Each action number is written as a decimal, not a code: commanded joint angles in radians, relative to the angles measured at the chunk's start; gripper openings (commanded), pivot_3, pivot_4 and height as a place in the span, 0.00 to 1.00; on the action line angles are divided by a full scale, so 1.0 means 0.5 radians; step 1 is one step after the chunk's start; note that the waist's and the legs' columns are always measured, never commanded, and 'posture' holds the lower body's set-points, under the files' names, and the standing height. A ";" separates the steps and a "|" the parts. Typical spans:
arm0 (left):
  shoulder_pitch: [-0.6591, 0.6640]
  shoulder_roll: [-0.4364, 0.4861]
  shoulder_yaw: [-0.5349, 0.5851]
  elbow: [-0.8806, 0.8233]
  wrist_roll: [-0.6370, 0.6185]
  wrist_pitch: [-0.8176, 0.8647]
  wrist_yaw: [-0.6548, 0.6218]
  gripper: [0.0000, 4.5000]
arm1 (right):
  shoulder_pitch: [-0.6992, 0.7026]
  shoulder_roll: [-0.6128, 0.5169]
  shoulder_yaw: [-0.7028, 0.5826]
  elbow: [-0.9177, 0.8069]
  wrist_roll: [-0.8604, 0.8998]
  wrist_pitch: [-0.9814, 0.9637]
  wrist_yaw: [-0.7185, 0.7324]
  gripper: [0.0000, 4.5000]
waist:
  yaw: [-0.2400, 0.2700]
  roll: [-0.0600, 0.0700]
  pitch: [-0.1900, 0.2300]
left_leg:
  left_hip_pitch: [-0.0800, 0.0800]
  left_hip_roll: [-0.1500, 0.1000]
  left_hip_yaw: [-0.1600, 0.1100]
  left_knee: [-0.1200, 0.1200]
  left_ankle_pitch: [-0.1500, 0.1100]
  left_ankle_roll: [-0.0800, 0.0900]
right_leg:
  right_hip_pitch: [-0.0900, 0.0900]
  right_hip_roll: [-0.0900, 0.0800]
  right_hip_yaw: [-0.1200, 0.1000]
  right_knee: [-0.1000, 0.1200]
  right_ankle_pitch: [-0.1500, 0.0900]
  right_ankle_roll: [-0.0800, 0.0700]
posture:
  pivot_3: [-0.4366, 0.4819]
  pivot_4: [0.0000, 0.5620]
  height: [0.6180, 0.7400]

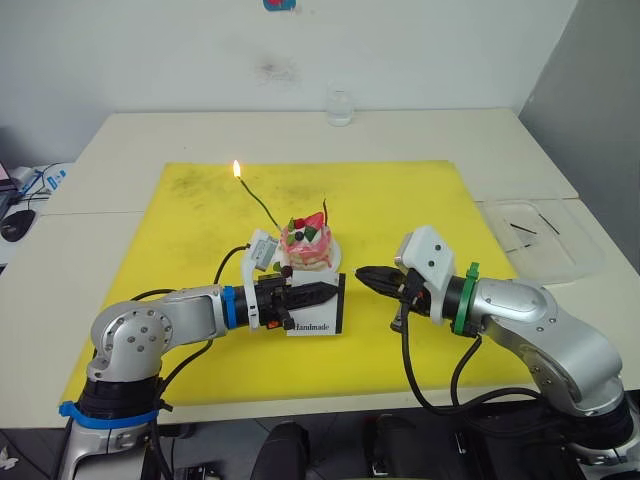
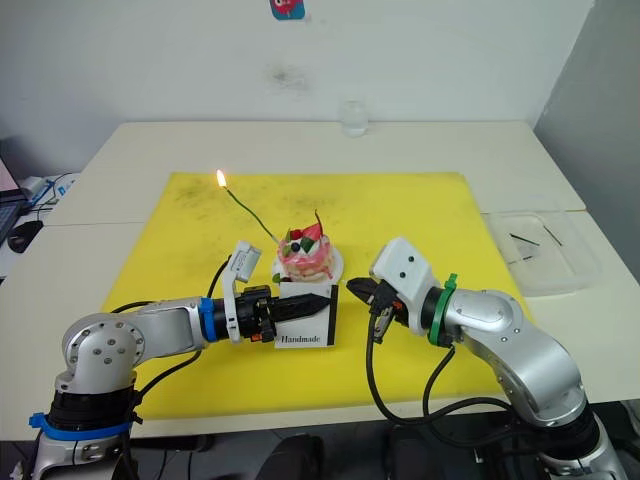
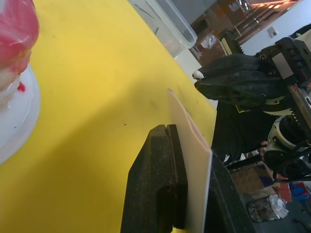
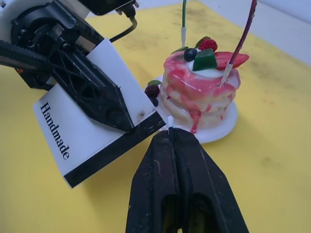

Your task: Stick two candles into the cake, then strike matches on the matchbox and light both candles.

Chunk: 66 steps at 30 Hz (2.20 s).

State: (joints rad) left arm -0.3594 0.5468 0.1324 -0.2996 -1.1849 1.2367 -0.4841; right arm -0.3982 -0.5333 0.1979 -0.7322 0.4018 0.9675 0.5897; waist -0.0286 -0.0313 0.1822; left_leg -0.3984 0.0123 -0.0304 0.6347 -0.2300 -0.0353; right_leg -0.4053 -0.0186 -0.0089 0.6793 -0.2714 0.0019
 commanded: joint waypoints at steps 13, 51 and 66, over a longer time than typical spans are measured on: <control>-0.037 0.050 -0.023 -0.033 0.015 -0.015 -0.100 0.00 | -0.033 -0.034 0.142 -0.063 0.015 -0.010 -0.032 0.01 | 0.000 0.000 0.000 | 0.000 0.000 0.000 0.000 0.000 0.000 | 0.000 0.000 0.000 0.000 0.000 0.000 | 0.48 0.27 1.00; 0.042 0.123 -0.096 -0.113 0.338 -0.250 -0.199 0.00 | -0.193 -0.123 0.041 -0.050 0.082 0.007 0.059 0.01 | 0.007 0.000 0.000 | -0.002 0.000 -0.001 0.000 0.000 0.000 | -0.001 -0.001 -0.001 -0.002 0.000 0.000 | 0.48 0.27 1.00; 0.047 0.085 -0.241 -0.245 0.597 -0.485 -0.275 0.00 | -0.300 -0.142 0.277 0.026 -0.098 0.075 -0.048 0.01 | 0.004 0.000 0.000 | -0.002 0.000 0.000 0.000 0.000 0.000 | -0.001 0.000 -0.001 -0.002 0.000 0.000 | 0.48 0.27 1.00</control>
State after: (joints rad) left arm -0.3248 0.5899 0.0091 -0.3910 -0.8904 1.0148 -0.6051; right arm -0.5394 -0.5989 0.3395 -0.6998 0.3625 1.0106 0.5662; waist -0.0266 -0.0313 0.1823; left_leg -0.3992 0.0125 -0.0308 0.6344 -0.2301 -0.0351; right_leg -0.4057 -0.0188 -0.0094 0.6784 -0.2716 0.0020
